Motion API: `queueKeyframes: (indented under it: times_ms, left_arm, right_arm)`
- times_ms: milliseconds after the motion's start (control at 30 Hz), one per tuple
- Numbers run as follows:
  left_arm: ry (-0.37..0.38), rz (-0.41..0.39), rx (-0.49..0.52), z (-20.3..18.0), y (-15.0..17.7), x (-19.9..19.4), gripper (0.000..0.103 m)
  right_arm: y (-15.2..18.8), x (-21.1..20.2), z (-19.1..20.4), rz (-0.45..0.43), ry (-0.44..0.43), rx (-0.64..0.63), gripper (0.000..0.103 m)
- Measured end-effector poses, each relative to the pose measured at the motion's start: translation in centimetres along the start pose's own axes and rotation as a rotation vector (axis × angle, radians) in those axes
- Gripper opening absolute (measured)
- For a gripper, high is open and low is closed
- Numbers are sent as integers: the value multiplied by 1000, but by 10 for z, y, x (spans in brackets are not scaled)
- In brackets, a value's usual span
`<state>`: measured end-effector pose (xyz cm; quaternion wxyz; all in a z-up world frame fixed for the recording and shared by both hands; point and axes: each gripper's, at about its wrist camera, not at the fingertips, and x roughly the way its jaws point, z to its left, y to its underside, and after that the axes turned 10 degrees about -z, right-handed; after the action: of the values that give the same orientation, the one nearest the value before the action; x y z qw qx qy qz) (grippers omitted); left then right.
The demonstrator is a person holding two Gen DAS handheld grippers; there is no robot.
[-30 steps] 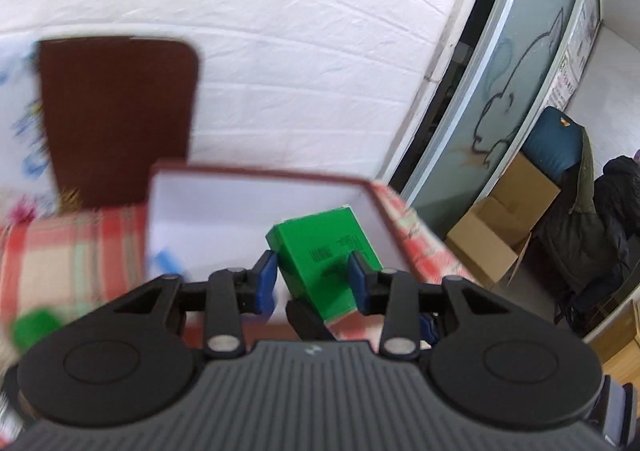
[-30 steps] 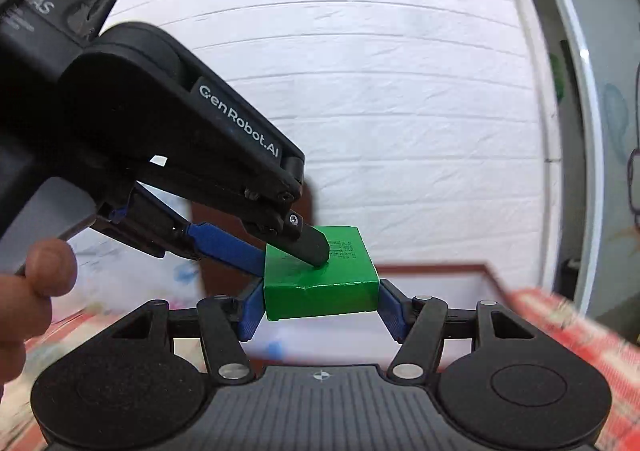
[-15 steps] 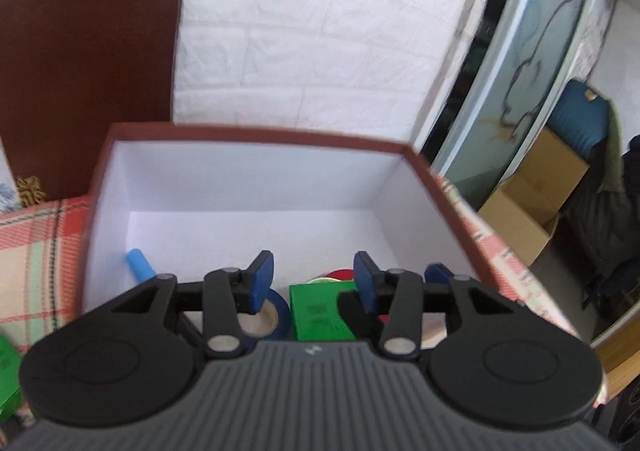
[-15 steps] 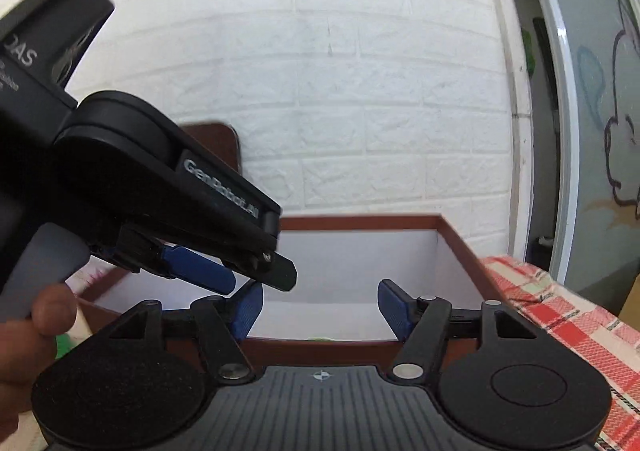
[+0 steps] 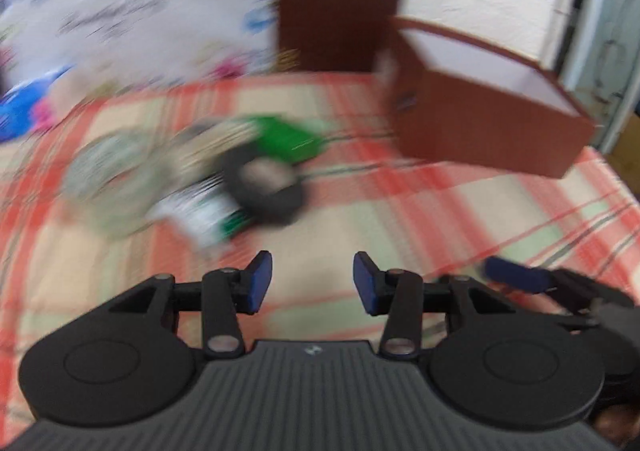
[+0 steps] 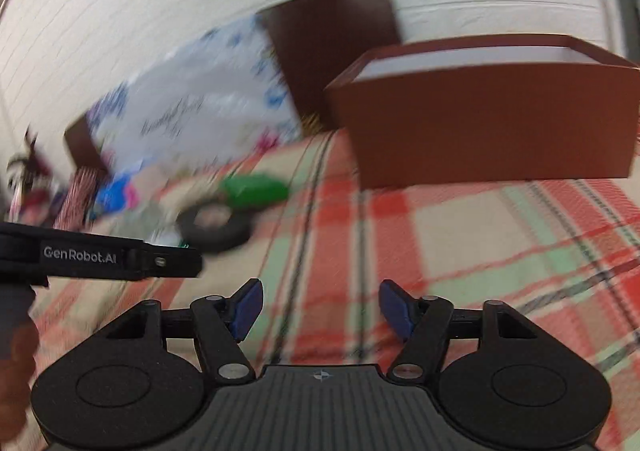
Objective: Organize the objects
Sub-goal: 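Reach to the black tape roll and grasp its rim with the left gripper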
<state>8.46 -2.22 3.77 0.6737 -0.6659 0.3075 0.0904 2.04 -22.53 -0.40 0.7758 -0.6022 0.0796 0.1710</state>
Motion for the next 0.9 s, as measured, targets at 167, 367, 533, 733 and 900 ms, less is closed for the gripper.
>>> queueKeyframes:
  times_ms: [167,367,533,733,900]
  left_arm:
    - [-160,-27,-145,87,13,-13,47]
    - [-181,-179,-120,126,53,-21,49]
    - [-165,-190,-91,123,52,-16,63]
    - [-134,-200,-134,134,57,-20,65]
    - [-135,-199,-136,134,58,-19,66]
  right_arm:
    - [2,17,26,61,-40,-62,62]
    - [-10,48,56,53,-85,-109,62]
    - [-37,92,65,-9,-135,-5,77]
    - [-31,149,65,70,-84,26,79]
    - [-30,139,56,77,-121,56,77]
